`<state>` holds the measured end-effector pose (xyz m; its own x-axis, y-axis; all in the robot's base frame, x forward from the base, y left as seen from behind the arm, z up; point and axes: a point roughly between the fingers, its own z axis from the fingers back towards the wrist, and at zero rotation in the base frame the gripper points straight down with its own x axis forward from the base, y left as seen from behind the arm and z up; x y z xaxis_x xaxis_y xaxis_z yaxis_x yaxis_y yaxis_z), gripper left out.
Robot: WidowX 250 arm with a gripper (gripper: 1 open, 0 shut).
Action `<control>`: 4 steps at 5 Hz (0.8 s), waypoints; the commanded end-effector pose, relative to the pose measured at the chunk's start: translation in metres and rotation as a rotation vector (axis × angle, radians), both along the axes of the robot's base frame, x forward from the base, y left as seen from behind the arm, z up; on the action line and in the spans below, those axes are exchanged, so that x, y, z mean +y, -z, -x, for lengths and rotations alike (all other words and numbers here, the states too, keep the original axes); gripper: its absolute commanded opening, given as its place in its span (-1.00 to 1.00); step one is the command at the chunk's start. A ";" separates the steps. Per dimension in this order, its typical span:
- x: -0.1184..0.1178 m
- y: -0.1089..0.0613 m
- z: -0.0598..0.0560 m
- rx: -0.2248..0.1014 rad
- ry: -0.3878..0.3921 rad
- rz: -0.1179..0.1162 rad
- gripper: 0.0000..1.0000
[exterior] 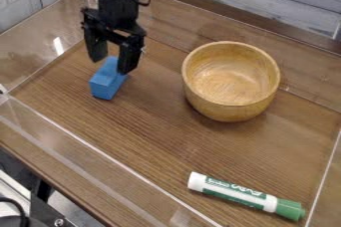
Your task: Put the blue block in the brown bowl
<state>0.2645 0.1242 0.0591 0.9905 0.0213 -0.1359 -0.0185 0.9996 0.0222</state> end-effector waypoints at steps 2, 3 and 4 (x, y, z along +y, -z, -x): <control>0.009 0.003 -0.001 -0.034 0.004 -0.014 1.00; 0.011 0.008 0.000 -0.037 0.010 -0.009 1.00; 0.011 0.013 0.001 -0.039 0.013 -0.001 1.00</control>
<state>0.2590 0.1301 0.0360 0.9910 -0.0006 -0.1338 0.0011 1.0000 0.0042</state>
